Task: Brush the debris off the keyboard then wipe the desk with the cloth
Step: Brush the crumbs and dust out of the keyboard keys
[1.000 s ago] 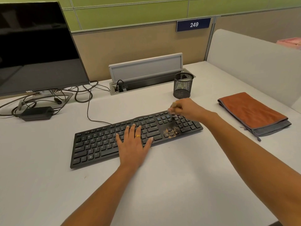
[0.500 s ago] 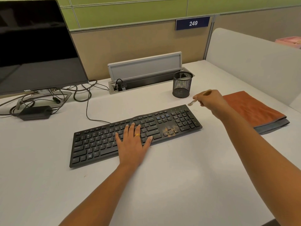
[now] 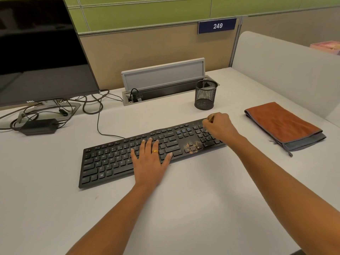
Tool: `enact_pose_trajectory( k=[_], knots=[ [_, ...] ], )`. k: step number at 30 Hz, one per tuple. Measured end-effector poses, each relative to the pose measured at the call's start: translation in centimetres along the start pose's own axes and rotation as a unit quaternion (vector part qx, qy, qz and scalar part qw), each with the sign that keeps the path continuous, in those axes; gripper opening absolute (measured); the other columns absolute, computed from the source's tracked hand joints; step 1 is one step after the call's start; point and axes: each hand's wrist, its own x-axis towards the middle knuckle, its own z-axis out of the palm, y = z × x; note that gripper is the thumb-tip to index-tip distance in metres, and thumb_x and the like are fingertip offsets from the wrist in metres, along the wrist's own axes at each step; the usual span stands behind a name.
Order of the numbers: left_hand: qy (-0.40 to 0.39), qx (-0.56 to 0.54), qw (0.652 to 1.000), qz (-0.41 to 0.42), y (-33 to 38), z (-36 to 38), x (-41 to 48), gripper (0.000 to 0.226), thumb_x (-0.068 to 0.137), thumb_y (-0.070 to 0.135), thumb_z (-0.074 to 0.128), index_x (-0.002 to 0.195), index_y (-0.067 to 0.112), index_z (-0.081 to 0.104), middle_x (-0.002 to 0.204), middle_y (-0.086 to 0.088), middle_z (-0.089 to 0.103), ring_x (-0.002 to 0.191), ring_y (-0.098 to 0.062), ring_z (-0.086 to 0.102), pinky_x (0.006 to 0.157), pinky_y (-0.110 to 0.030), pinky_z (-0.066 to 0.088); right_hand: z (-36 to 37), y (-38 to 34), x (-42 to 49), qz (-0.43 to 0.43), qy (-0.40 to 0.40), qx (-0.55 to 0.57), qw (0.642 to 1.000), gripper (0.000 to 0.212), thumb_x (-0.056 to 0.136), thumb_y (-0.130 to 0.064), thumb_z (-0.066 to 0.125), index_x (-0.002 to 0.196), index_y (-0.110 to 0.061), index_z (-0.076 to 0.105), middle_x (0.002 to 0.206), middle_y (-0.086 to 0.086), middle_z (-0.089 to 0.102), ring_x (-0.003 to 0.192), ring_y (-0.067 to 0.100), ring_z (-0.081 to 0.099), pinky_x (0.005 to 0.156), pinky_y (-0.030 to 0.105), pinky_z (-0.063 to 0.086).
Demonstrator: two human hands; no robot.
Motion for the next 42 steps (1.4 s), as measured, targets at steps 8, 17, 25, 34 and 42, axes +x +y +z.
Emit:
enact_pose_trajectory(
  k=[8,17,25,34,42],
  knots=[
    [0.008,-0.005,1.000,-0.001,-0.1,0.1,0.0,0.070,0.094,0.063,0.023,0.151,0.023,0.019,0.160,0.002,0.013,0.148,-0.017,0.003,0.116,-0.049,0.002,0.5,-0.8,0.2,0.036,-0.074,0.179,0.980,0.029,0.091,-0.015,0.045,0.076,-0.008,0.069,0.070,0.001,0.064,0.062,0.009,0.054,0.060,0.020,0.044],
    [0.006,0.003,1.000,0.001,-0.1,0.1,0.0,0.070,0.094,0.063,0.021,0.151,0.023,0.017,0.160,0.002,0.012,0.148,-0.017,0.003,0.116,-0.049,0.003,-2.1,1.8,0.4,0.040,0.049,0.021,0.998,0.034,0.093,-0.016,0.042,0.092,0.005,0.068,0.084,0.016,0.068,0.065,0.019,0.058,0.059,0.023,0.042],
    [0.010,-0.001,1.000,0.000,-0.2,0.3,0.0,0.070,0.094,0.063,0.022,0.151,0.023,0.019,0.160,0.001,0.013,0.148,-0.017,0.004,0.116,-0.049,0.003,1.1,-0.3,-1.7,-0.016,0.000,0.038,0.999,0.040,0.097,-0.020,0.038,0.087,0.007,0.068,0.083,0.014,0.068,0.072,0.024,0.064,0.068,0.023,0.053],
    [0.010,-0.001,1.000,0.001,-0.2,0.2,0.0,0.070,0.094,0.063,0.022,0.151,0.023,0.019,0.160,0.001,0.013,0.148,-0.017,0.003,0.116,-0.050,0.003,-2.5,1.0,-0.5,0.030,0.055,0.107,0.992,0.031,0.092,-0.017,0.043,0.081,-0.005,0.070,0.064,0.001,0.061,0.059,0.013,0.052,0.056,0.019,0.043],
    [0.008,-0.009,1.000,0.003,-0.1,0.2,0.0,0.070,0.094,0.063,0.022,0.151,0.022,0.018,0.160,0.001,0.012,0.148,-0.017,0.002,0.116,-0.049,0.002,-0.6,1.3,-2.0,-0.001,0.044,0.007,0.999,0.041,0.096,-0.021,0.038,0.084,0.005,0.068,0.079,0.015,0.068,0.066,0.024,0.063,0.066,0.020,0.050]
  ],
)
